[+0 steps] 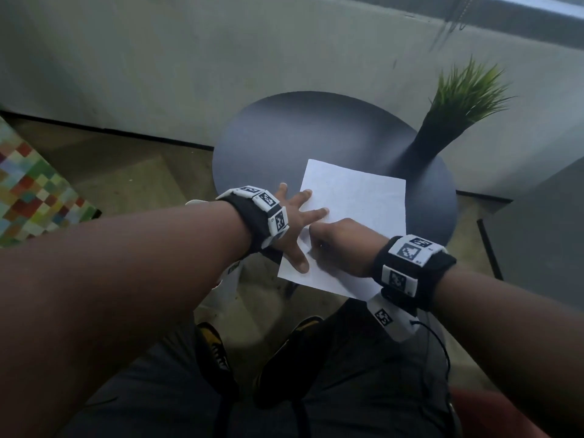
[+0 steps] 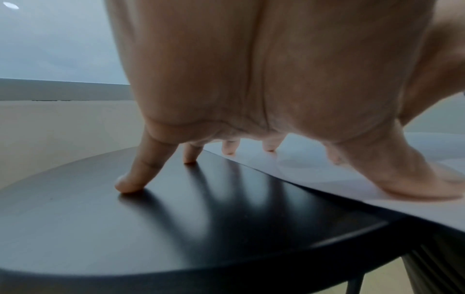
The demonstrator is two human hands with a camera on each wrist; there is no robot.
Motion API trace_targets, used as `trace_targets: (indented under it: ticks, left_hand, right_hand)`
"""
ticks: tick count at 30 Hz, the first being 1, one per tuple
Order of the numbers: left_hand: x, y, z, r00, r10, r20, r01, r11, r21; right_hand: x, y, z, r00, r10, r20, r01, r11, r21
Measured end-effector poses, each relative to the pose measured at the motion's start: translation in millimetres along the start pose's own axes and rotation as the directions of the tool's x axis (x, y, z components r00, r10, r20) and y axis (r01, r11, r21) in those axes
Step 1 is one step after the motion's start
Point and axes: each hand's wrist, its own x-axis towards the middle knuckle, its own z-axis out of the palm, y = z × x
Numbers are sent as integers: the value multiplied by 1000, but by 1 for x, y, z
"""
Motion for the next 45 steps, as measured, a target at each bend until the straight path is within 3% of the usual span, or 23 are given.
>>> trace_targets:
  ticks: [2,5,6,8,10,11,13,15,16,19,21,23,25,27,29,30,35,37,41,45]
  left_hand:
    - [2,0,0,1000,-1,-4,1,1000,6]
    - [5,1,2,1000,-22,4,22,1000,7]
    - [5,1,1,1000,-23,10,23,1000,8]
    - [7,-2,-1,1000,-9,11,9,1000,20]
    - [8,-4,-3,1000,-2,20,1,999,38]
    - [7,-4,-4,1000,-3,24,2,999,48]
    - [8,-2,-4,1000,-4,20,3,998,67]
    - [8,0,-4,1000,-15,19,13,996,84]
    - [8,0,-5,1000,-15,19,14,996,87]
    - [8,-2,-8,999,-4,33,0,995,97]
    - [9,-2,-10,999,-11,41,6,992,130]
    - [11,0,-11,999,-15,35,10,990,142]
    - [11,-1,-12,999,-25,38,19,988,154]
    - [12,-2,-15,999,-20,47,13,987,161]
    - [13,-3,-18,997,-13,69,1,984,180]
    - [13,-4,-19,996,-8,86,-8,983,184]
    - [14,3,-31,996,-2,84,-22,958,287]
    - [14,10,-31,998,2,69,-23,952,306]
    - [13,13,-14,1000,-7,-11,8,990,142]
    - [10,9,-2,997,16,-77,-8,994,111]
  right_hand:
    - [5,14,-8,995,94,-14,-94,995,37]
    - [15,44,-19,907,390,-161,-377,920,105]
    - [16,42,-16,903,389,-184,-380,921,83]
    - [14,22,-7,956,245,-159,-243,970,33]
    - [5,5,1,999,43,-28,-42,999,33]
    - [3,6,-2,1000,24,16,-25,999,37]
    - [11,25,-13,985,164,-47,-161,985,56]
    - [15,43,-18,924,332,-188,-325,943,69]
    - [13,43,-16,922,326,-210,-323,945,47]
    - [1,11,-6,999,30,-12,-30,999,-31]
    - [-8,7,-7,995,-47,87,46,999,19]
    - [-2,29,-15,992,123,-24,-122,991,57]
    - [4,46,-17,944,284,-168,-280,959,48]
    - [1,40,-12,970,201,-135,-202,979,5]
    - [-5,23,-7,1000,11,16,-10,999,-37]
    - [-8,22,-6,999,-15,52,16,1000,-20]
    - [0,50,-12,956,286,-66,-271,947,172]
    - [2,48,-10,953,299,-58,-285,943,171]
    - [9,47,-13,945,318,-71,-303,938,168]
    - [13,43,-11,893,403,-201,-357,906,227]
